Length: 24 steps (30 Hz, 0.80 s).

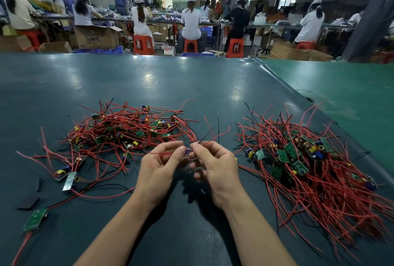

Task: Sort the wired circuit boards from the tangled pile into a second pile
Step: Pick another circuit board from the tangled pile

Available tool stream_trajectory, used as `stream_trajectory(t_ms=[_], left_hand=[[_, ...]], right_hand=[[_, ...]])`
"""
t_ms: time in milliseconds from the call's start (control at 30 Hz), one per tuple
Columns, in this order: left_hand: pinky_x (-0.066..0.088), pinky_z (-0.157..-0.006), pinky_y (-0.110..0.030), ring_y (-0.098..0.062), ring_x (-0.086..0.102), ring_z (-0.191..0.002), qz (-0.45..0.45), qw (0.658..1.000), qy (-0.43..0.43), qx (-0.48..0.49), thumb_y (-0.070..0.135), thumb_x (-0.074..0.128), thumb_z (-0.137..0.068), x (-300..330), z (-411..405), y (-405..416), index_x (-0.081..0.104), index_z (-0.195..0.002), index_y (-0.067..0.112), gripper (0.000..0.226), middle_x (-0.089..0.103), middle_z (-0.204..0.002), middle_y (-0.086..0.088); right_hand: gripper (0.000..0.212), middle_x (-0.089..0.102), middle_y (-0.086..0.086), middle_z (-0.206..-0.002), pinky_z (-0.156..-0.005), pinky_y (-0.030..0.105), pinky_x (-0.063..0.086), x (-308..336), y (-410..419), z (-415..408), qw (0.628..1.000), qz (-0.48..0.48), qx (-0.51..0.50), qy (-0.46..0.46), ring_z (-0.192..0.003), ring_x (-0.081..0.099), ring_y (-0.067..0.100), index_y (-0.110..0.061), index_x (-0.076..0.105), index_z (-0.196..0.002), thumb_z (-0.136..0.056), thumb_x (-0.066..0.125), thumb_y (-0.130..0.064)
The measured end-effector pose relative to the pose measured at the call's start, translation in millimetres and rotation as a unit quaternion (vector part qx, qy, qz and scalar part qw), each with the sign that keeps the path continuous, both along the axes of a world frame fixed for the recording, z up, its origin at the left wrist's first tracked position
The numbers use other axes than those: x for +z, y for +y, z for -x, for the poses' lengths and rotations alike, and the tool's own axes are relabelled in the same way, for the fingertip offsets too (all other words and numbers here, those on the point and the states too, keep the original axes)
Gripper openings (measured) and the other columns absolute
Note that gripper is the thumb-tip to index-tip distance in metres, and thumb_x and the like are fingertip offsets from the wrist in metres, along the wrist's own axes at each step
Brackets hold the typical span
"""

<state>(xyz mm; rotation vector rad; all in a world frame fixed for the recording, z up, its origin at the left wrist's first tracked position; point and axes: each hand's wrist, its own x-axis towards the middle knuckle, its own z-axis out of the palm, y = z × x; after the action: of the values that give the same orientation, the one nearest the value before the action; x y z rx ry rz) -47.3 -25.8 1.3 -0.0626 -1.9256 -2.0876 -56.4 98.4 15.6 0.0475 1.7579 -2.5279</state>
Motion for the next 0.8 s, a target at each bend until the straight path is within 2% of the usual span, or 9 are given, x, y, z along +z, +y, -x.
stream_trajectory(t_ms=[100,200,333,433,500,600,700,800], left_hand=[[0.057,-0.074,-0.021,-0.016,0.073,-0.083,-0.028,1.000,0.008,0.001,0.011,0.073,-0.077,-0.3,-0.1,-1.1,0.071,-0.100,0.006,0.024,0.077,-0.089,-0.006],[0.057,-0.077,-0.020,-0.016,0.073,-0.087,-0.031,0.998,0.045,0.008,0.008,0.079,-0.069,1.2,-2.9,-2.8,0.069,-0.101,0.003,0.034,0.076,-0.094,-0.007],[0.056,-0.078,-0.020,-0.018,0.073,-0.092,-0.026,0.997,0.076,-0.003,0.000,0.079,-0.067,1.8,-4.0,-2.9,0.069,-0.097,-0.002,0.032,0.077,-0.097,-0.006],[0.055,-0.078,-0.019,-0.019,0.073,-0.095,-0.032,0.997,0.068,-0.026,-0.001,0.078,-0.065,2.2,-4.1,-3.4,0.068,-0.096,-0.003,0.033,0.076,-0.099,-0.005],[0.056,-0.078,-0.019,-0.019,0.073,-0.096,-0.041,0.997,0.060,-0.038,-0.001,0.078,-0.064,2.6,-4.5,-3.8,0.068,-0.094,-0.002,0.032,0.076,-0.098,-0.006],[0.056,-0.075,-0.018,-0.018,0.074,-0.091,-0.041,0.997,0.052,-0.039,0.001,0.079,-0.064,3.4,-6.5,-0.5,0.069,-0.092,-0.001,0.030,0.077,-0.094,-0.006],[0.055,-0.073,-0.018,-0.017,0.074,-0.088,-0.045,0.997,0.045,-0.039,-0.002,0.079,-0.066,4.1,-7.4,3.9,0.069,-0.092,-0.002,0.028,0.077,-0.093,-0.007],[0.055,-0.071,-0.018,-0.016,0.073,-0.089,-0.042,0.997,0.044,-0.037,-0.009,0.077,-0.069,4.5,-7.4,4.1,0.068,-0.093,-0.004,0.026,0.077,-0.094,-0.006]], right_hand=[[0.004,0.067,0.004,-0.068,-0.039,0.020,0.041,-2.0,-0.5,0.9,1.000,0.015,0.011,0.000,-0.049,0.056,0.013,-0.010,0.065,-0.087,-0.091,0.066,-0.009],[0.002,0.069,0.008,-0.073,-0.040,0.020,0.042,-2.6,0.1,1.2,1.000,0.025,0.015,0.010,-0.050,0.056,0.012,-0.005,0.071,-0.089,-0.087,0.071,-0.006],[0.005,0.067,0.008,-0.067,-0.040,0.019,0.043,-3.9,-0.8,2.1,0.999,0.051,-0.007,-0.012,-0.047,0.054,0.010,-0.002,0.073,-0.085,-0.085,0.073,-0.007],[0.015,0.061,0.004,-0.061,-0.040,0.018,0.040,-6.5,-0.7,0.8,1.000,0.013,0.006,0.000,-0.045,0.049,0.008,-0.002,0.075,-0.081,-0.087,0.072,-0.016],[0.023,0.053,0.001,-0.054,-0.038,0.017,0.034,-7.0,0.9,0.1,0.999,-0.026,-0.003,0.024,-0.042,0.041,0.007,0.001,0.075,-0.080,-0.087,0.072,-0.021],[0.015,0.044,-0.004,-0.049,-0.039,0.017,0.026,-6.3,5.1,1.2,0.997,-0.053,-0.035,0.054,-0.041,0.031,0.008,-0.012,0.080,-0.076,-0.085,0.074,-0.024],[0.017,0.047,-0.005,-0.047,-0.039,0.017,0.026,-5.5,5.5,3.8,0.995,-0.037,-0.064,0.065,-0.040,0.032,0.007,-0.017,0.080,-0.070,-0.085,0.074,-0.022],[0.024,0.051,-0.002,-0.047,-0.038,0.016,0.028,-4.2,7.0,8.8,0.993,-0.005,-0.116,0.034,-0.038,0.035,0.007,-0.010,0.074,-0.061,-0.084,0.076,-0.019]])
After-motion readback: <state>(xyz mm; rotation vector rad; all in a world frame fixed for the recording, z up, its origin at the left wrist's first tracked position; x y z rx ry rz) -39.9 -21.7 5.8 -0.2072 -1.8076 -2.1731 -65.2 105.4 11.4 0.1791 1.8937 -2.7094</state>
